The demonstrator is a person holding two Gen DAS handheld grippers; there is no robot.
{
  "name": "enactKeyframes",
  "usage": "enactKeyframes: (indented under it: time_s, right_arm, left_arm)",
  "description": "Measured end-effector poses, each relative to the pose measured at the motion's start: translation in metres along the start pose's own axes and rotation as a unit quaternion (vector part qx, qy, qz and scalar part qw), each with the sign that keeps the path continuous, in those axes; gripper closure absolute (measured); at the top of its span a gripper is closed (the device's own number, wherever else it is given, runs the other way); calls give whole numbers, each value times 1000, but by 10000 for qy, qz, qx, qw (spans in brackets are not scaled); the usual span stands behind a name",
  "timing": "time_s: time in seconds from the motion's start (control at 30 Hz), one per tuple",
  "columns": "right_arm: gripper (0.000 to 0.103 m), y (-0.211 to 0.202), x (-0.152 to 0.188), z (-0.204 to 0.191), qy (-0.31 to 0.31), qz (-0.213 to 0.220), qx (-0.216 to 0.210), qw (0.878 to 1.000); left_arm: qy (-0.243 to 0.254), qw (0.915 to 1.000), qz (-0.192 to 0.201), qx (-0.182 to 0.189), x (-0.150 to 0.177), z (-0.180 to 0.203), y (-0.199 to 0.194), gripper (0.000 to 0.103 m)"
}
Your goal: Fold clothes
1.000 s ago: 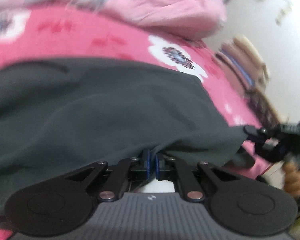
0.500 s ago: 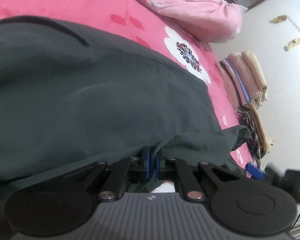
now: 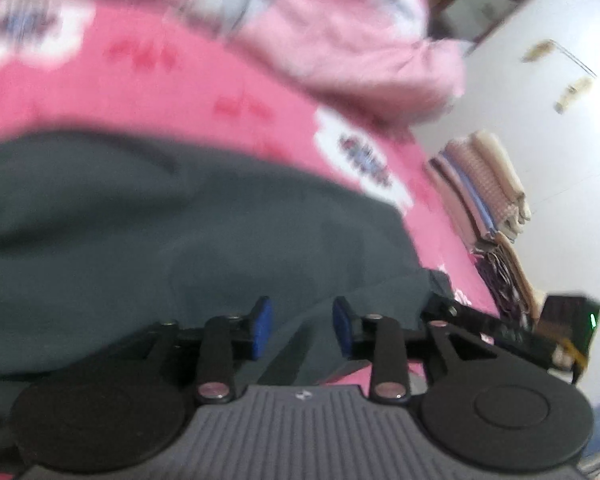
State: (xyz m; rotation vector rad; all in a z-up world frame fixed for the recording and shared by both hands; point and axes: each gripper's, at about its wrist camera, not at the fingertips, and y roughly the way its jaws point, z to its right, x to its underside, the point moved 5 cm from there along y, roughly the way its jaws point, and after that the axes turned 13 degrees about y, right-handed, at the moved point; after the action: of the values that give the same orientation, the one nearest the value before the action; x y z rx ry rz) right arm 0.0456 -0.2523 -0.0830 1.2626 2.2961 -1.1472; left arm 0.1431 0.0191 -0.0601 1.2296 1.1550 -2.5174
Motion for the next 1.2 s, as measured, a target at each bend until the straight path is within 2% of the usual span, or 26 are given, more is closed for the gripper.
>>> enactKeyframes:
  time_s: [0.1, 0.2, 0.27, 0.37, 0.47, 0.6, 0.73, 0.83, 0.93, 0.97, 1.0, 1.03, 1.07, 1.2]
  right_arm:
    - [76, 1, -4, 7, 391, 65, -165, 9991]
    - [75, -3, -7, 12, 732, 180, -293, 9967]
    - [75, -12, -8, 14, 833, 284, -384, 9954]
    - [75, -32, -7, 16, 732, 515, -397, 9952]
    - [75, -51, -1, 18, 416, 698, -193, 9965]
    - [75, -61, 8, 22, 33, 775, 191, 9968]
    - [73, -61, 14, 25, -288, 843, 488, 9948]
    - [72, -64, 19, 23, -462, 882, 510, 9937]
    - [69, -68, 26, 22, -633, 904, 518, 9925]
    - [69, -69, 28, 21, -685, 897, 524, 9922]
    - [69, -69, 30, 21, -721, 886, 525, 9921]
    - [69, -69, 31, 20, -738, 887, 524, 9919]
    - [68, -69, 31, 20, -750, 894, 522, 9918]
    - [68, -69, 31, 20, -801, 921, 515, 9912]
  left_arm:
    - [958, 9952, 121, -143, 0, 42, -3, 52]
    - [1862, 9810, -59, -539, 6, 79, 16, 51]
    - [2176, 9719, -251, -857, 10, 91, 34, 54]
    - [2196, 9695, -323, -1043, 8, 96, 53, 61]
    - [2185, 9702, -251, -1013, 4, 97, 59, 62]
    - [2677, 9569, -366, -1061, 5, 115, 69, 61]
    - [3022, 9466, -450, -1034, 13, 133, 72, 51]
    - [3109, 9427, -514, -1099, 19, 139, 74, 50]
    - [3242, 9340, -609, -1368, 24, 140, 82, 51]
    - [3262, 9317, -655, -1459, 25, 139, 85, 61]
    - [3250, 9305, -672, -1551, 24, 137, 87, 82]
    - [3211, 9306, -684, -1618, 22, 135, 88, 92]
    - [3071, 9362, -665, -1573, 18, 130, 86, 96]
    - [2194, 9677, -545, -1117, -5, 102, 70, 100]
